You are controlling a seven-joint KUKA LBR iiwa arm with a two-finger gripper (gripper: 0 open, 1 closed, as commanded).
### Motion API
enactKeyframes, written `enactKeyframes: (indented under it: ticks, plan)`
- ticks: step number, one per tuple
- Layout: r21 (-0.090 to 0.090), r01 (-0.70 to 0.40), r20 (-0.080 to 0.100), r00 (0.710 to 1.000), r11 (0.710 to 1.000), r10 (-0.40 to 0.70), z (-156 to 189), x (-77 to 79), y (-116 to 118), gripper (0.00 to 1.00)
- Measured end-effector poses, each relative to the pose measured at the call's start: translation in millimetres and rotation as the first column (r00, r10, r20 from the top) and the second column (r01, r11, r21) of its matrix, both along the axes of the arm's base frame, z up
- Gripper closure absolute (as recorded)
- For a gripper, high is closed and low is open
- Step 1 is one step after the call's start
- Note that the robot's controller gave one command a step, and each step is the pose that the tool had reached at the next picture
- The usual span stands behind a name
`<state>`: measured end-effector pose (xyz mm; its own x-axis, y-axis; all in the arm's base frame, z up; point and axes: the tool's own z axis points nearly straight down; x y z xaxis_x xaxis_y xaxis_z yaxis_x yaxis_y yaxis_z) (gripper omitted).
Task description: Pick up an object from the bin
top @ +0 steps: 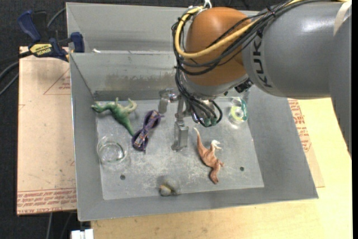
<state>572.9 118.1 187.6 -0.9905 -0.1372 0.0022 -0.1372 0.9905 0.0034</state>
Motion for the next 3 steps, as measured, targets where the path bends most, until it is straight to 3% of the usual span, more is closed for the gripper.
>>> enactKeyframes:
  ticks: [1, 2, 3]
  plan:
    - [0.001, -0.242, 0.006, 0.970, 0.970, 0.242, -6.8, -37.1, -21.5, 0.00]
    - [0.003, -0.303, -0.001, 0.953, 0.953, 0.303, -60.1, -27.8, -12.0, 0.00]
    - [0.001, -0.361, 0.013, 0.932, 0.932, 0.361, -83.4, 28.2, 5.0, 0.00]
